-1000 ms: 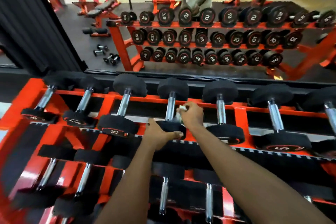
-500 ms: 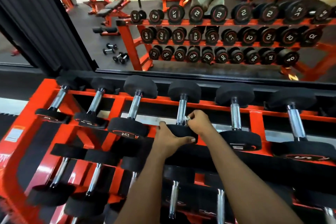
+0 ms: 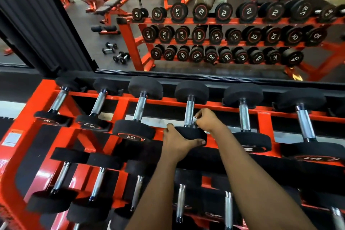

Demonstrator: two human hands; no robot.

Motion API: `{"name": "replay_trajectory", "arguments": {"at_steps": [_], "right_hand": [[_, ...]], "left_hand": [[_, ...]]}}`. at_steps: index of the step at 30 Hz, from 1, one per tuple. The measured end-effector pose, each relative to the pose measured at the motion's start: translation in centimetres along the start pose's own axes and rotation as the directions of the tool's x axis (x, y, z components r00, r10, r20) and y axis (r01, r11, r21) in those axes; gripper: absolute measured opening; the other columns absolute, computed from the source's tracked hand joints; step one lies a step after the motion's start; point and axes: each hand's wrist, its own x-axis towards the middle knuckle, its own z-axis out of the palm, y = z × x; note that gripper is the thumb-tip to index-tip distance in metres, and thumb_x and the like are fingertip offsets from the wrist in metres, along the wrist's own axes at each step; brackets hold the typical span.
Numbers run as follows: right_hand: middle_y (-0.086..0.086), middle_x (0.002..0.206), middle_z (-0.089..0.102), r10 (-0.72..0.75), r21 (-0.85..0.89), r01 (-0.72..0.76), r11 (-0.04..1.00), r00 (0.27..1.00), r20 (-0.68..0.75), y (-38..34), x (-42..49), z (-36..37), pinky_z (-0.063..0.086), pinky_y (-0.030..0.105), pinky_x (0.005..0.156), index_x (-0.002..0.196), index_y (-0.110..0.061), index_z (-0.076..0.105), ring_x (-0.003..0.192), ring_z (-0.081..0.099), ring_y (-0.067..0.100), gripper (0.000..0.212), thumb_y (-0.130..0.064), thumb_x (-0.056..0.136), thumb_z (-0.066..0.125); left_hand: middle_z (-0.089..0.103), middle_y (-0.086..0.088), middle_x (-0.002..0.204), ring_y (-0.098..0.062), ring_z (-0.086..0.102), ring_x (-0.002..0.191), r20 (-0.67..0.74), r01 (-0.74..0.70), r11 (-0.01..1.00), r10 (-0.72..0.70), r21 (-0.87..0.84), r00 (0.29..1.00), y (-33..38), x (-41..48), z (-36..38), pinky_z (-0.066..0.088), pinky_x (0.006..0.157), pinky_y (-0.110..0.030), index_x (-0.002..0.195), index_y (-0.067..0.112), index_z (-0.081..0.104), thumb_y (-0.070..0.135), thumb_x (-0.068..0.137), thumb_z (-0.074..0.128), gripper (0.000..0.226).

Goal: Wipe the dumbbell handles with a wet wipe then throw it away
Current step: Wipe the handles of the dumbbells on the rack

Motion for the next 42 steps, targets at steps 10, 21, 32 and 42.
{"name": "replay_trajectory", "arguments": {"at_steps": [10, 21, 32, 42], "right_hand": [[0.004, 0.088, 0.063, -0.014, -0.003, 0.014, 1.0, 0.998, -0.058, 1.0, -0.4, 0.1, 0.038, 0.025, 0.053, 0.088, -0.013, 0.059, 0.072, 0.055, 0.017, 0.011, -0.007, 0.08, 0.063], [0.0, 0.118, 0.069, -0.673, -0.359, 0.784, 0.507, 0.62, 0.403, -2.0, 0.8, -3.3, 0.048, 0.036, 0.098, 0.108, -0.026, 0.075, 0.115, 0.06, 0.017, 0.043, 0.004, 0.084, 0.057], [-0.009, 0.098, 0.056, -0.227, -0.549, 0.831, 0.089, 0.553, 0.801, -4.8, 2.2, -2.2, 0.021, 0.043, 0.09, 0.113, -0.038, 0.064, 0.113, 0.03, 0.016, 0.029, -0.022, 0.095, 0.048], [-0.005, 0.096, 0.053, -0.467, -0.448, 0.882, 0.144, 0.46, 0.755, -3.3, 2.3, -3.5, 0.032, 0.03, 0.092, 0.103, -0.029, 0.071, 0.1, 0.035, 0.01, 0.023, -0.021, 0.097, 0.051]], "left_hand": [[0.042, -0.003, 0.134, -0.023, 0.046, 0.125, 0.007, 0.027, 0.999, -0.026, -0.031, 1.0, 0.2, -0.2, -0.2, 0.049, 0.101, -0.038, 0.142, 0.011, 0.028, 0.059, 0.043, 0.096, 0.13], [0.043, -0.004, 0.136, -0.025, 0.047, 0.128, -0.002, 0.037, 0.998, -0.037, -0.048, 0.999, 0.1, -0.2, 0.0, 0.048, 0.103, -0.041, 0.136, 0.014, 0.033, 0.06, 0.039, 0.096, 0.124], [0.044, -0.001, 0.13, -0.024, 0.049, 0.124, 0.004, 0.046, 0.999, -0.046, -0.02, 0.999, 0.0, -0.1, 0.0, 0.051, 0.098, -0.043, 0.128, 0.017, 0.035, 0.065, 0.036, 0.093, 0.119], [0.045, 0.001, 0.128, -0.023, 0.049, 0.123, 0.014, 0.055, 0.998, -0.055, -0.017, 0.998, 0.0, 0.0, -0.1, 0.052, 0.099, -0.045, 0.129, 0.019, 0.036, 0.069, 0.033, 0.09, 0.121]]}}
